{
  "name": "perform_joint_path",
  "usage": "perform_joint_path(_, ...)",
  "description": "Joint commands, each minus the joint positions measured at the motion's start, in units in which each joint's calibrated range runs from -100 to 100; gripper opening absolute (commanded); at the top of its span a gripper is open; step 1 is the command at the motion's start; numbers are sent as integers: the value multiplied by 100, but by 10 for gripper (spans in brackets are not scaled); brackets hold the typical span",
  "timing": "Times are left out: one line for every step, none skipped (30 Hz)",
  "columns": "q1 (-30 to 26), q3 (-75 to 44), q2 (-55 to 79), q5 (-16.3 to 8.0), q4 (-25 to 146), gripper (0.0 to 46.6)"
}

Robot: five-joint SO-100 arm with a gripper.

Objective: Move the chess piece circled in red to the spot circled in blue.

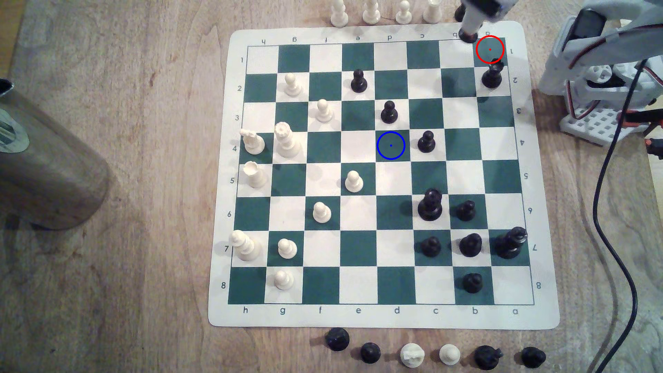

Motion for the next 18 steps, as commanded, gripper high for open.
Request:
perform_joint_path(-624,-515,241,-34,-229,3)
perform_joint_path(-679,-515,258,-34,-270,3)
perform_joint_path(-741,-515,283,-34,-311,3)
perform_joint_path(-804,-515,300,-34,-352,3)
perform_joint_path(-937,-515,326,-20,-458,3)
perform_joint_path(-1015,-515,334,0,-532,3)
perform_joint_path(-1070,-515,351,5,-589,3)
perform_joint_path(-1156,-524,368,15,-646,3)
perform_joint_path(-1234,-551,385,24,-687,3)
perform_joint_path(-1383,-615,436,29,-728,3)
perform_joint_path(-1469,-651,470,29,-761,3)
perform_joint_path(-1539,-687,512,29,-778,3)
perform_joint_path(-1602,-723,555,29,-794,3)
perform_joint_path(-1703,-787,648,29,-843,3)
perform_joint_path(-1750,-814,699,29,-876,3)
perform_joint_path(-1789,-841,750,29,-909,3)
perform_joint_path(-1813,-850,784,29,-941,3)
perform_joint_path(-1844,-887,827,29,-958,3)
